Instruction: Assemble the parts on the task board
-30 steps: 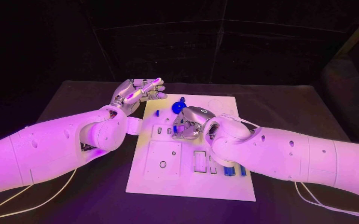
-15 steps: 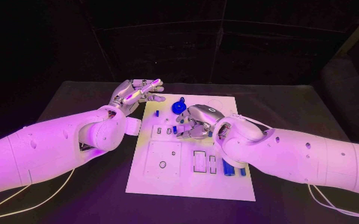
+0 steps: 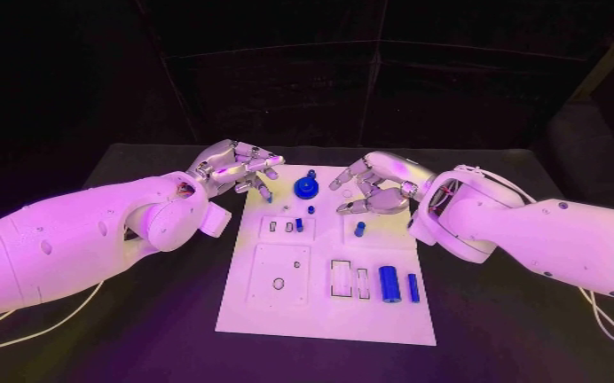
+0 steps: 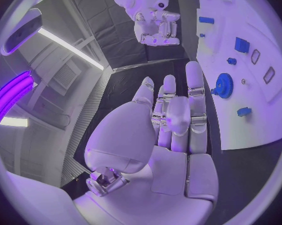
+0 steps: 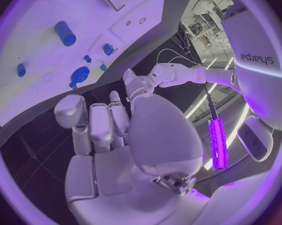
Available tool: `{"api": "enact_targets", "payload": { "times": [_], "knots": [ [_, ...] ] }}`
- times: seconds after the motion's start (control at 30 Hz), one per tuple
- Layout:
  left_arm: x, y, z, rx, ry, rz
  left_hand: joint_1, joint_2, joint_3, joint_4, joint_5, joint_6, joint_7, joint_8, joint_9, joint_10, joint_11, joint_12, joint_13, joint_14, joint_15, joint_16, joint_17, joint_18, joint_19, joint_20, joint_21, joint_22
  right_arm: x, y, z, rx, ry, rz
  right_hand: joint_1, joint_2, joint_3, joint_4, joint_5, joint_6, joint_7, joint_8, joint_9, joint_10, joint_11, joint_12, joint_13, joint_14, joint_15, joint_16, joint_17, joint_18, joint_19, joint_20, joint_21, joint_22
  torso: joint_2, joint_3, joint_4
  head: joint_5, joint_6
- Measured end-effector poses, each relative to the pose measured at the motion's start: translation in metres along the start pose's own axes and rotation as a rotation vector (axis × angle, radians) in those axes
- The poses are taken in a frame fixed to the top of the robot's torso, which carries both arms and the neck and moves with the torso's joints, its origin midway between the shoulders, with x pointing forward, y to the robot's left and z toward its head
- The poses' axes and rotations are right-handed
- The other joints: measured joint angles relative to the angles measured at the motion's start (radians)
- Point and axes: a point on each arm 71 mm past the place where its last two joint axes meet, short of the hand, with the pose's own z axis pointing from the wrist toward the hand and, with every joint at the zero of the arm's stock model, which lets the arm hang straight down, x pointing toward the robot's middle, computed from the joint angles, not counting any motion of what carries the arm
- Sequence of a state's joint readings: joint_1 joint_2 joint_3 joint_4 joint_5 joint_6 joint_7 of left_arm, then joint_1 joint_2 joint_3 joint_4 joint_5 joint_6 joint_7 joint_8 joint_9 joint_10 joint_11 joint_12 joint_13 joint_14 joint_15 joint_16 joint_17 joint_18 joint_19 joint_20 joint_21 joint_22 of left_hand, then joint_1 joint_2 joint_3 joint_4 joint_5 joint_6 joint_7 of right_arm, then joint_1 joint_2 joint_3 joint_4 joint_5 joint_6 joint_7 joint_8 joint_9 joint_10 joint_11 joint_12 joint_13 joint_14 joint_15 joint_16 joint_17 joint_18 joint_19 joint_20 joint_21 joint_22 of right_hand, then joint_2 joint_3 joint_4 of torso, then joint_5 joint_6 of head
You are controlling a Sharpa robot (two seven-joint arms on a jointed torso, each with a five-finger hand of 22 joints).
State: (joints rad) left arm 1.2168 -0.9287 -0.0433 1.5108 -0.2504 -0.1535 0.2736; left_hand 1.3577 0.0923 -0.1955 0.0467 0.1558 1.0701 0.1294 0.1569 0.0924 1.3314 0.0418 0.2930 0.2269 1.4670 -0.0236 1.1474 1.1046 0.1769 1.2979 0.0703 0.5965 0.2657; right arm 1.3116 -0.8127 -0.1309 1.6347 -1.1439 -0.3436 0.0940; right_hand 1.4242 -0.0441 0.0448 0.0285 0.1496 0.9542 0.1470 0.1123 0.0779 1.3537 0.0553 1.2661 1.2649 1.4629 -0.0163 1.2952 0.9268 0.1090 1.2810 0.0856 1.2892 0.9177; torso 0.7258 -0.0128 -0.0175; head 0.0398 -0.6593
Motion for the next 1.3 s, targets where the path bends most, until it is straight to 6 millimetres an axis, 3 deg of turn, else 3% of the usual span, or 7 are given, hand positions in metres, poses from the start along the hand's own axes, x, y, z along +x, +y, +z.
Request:
{"api": "enact_targets", "payload": {
  "times": [0.1, 0.2, 0.33, 0.4, 0.87, 1.1, 1.3],
  "knots": [
    [0.001, -0.007, 0.004, -0.048, 0.05, 0.087, -0.013, -0.003, -0.003, 0.023, 0.0, 0.004, -0.024, 0.035, 0.014, 0.01, -0.018, 0.128, 0.095, 0.0, -0.018, 0.198, 0.181, 0.0, 0.021, -0.011, 0.099, 0.084, -0.011, -0.004, -0.003, 0.01, -0.011, 0.046, 0.003, 0.003, 0.003, -0.003, 0.006, 0.002, 0.002, 0.0, -0.002, 0.0, 0.0, -0.005, -0.005, 0.0, 0.0, -0.004, 0.0, 0.0, 0.0, 0.0, 0.0, -0.001, -0.006, 0.0029, -0.0012, 0.003, -0.003],
    [0.004, -0.01, 0.008, -0.109, 0.086, 0.174, -0.071, -0.002, -0.028, 0.079, 0.004, -0.002, -0.032, 0.089, 0.041, -0.017, -0.03, 0.33, 0.26, -0.001, -0.027, 0.317, 0.202, -0.024, 0.051, -0.021, 0.291, 0.303, -0.019, -0.008, -0.004, 0.018, -0.024, 0.072, 0.003, 0.003, 0.003, -0.003, 0.013, 0.003, 0.003, 0.0, -0.002, 0.0, 0.0, -0.006, -0.006, 0.0, 0.0, -0.004, 0.001, 0.0, 0.0, 0.0, 0.0, -0.002, -0.012, 0.0058, -0.0012, 0.005, -0.006],
    [0.009, -0.011, 0.014, -0.217, 0.129, 0.318, -0.133, -0.016, -0.077, 0.182, -0.015, -0.014, -0.059, 0.194, 0.106, -0.017, -0.044, 0.686, 0.603, 0.0, -0.042, 0.398, 0.204, -0.055, 0.084, -0.031, 0.507, 0.566, -0.026, -0.013, -0.004, 0.028, -0.041, 0.095, 0.003, 0.003, 0.006, -0.006, 0.018, 0.007, 0.0, 0.0, -0.002, 0.0, 0.0, -0.006, -0.007, 0.0, 0.0, -0.004, 0.001, 0.0, 0.0, 0.0, 0.0, -0.001, -0.021, 0.0104, -0.0012, 0.006, -0.01],
    [0.011, -0.011, 0.017, -0.274, 0.145, 0.39, -0.134, -0.01, -0.081, 0.212, -0.016, -0.037, -0.058, 0.237, 0.137, -0.029, -0.043, 0.759, 0.675, 0.0, -0.042, 0.41, 0.204, -0.055, 0.092, -0.03, 0.573, 0.652, -0.028, -0.014, -0.004, 0.031, -0.047, 0.104, 0.003, 0.003, 0.006, -0.006, 0.018, 0.007, 0.0, 0.0, -0.002, 0.0, 0.0, -0.006, -0.007, 0.0, 0.0, -0.004, 0.001, 0.0, 0.0, 0.0, 0.0, -0.001, -0.024, 0.0117, -0.0012, 0.007, -0.011],
    [0.036, -0.001, 0.042, -0.546, 0.226, 0.719, -0.103, 0.007, -0.086, 0.24, -0.016, -0.127, -0.053, 0.359, 0.231, -0.077, -0.041, 0.805, 0.71, 0.0, -0.042, 0.42, 0.203, -0.085, 0.151, -0.03, 0.727, 0.874, -0.033, -0.022, -0.001, 0.049, -0.067, 0.123, 0.006, 0.006, 0.006, -0.006, 0.028, 0.007, 0.0, 0.0, -0.004, -0.003, 0.004, -0.015, -0.014, 0.0, 0.0, -0.009, -0.009, 0.0, 0.0, 0.0, -0.008, -0.011, -0.04, 0.0145, -0.0007, 0.01, -0.021],
    [0.046, 0.002, 0.05, -0.612, 0.241, 0.793, -0.152, 0.024, -0.107, 0.243, -0.086, -0.138, -0.064, 0.423, 0.276, -0.052, -0.051, 0.87, 0.776, 0.0, -0.042, 0.42, 0.203, -0.101, 0.155, -0.034, 0.763, 0.933, -0.034, -0.024, 0.0, 0.06, -0.071, 0.125, 0.006, 0.006, 0.006, -0.006, 0.034, 0.007, 0.0, 0.0, -0.005, -0.007, 0.0, -0.016, -0.017, 0.0, 0.0, -0.013, -0.013, 0.0, 0.0, 0.0, -0.008, -0.015, -0.038, 0.0142, 0.0005, 0.01, -0.02],
    [0.054, 0.007, 0.056, -0.651, 0.249, 0.833, -0.163, 0.026, -0.111, 0.246, -0.09, -0.145, -0.064, 0.438, 0.29, -0.045, -0.051, 0.88, 0.788, 0.0, -0.042, 0.42, 0.203, -0.101, 0.161, -0.036, 0.772, 0.948, -0.034, -0.026, 0.001, 0.073, -0.072, 0.126, 0.004, 0.008, 0.006, -0.006, 0.034, 0.007, 0.0, 0.0, -0.006, -0.011, 0.004, -0.016, -0.019, 0.0, 0.0, -0.017, -0.015, 0.0, -0.003, -0.003, -0.012, -0.018, -0.037, 0.0139, 0.0006, 0.012, -0.025]
  ]
}}
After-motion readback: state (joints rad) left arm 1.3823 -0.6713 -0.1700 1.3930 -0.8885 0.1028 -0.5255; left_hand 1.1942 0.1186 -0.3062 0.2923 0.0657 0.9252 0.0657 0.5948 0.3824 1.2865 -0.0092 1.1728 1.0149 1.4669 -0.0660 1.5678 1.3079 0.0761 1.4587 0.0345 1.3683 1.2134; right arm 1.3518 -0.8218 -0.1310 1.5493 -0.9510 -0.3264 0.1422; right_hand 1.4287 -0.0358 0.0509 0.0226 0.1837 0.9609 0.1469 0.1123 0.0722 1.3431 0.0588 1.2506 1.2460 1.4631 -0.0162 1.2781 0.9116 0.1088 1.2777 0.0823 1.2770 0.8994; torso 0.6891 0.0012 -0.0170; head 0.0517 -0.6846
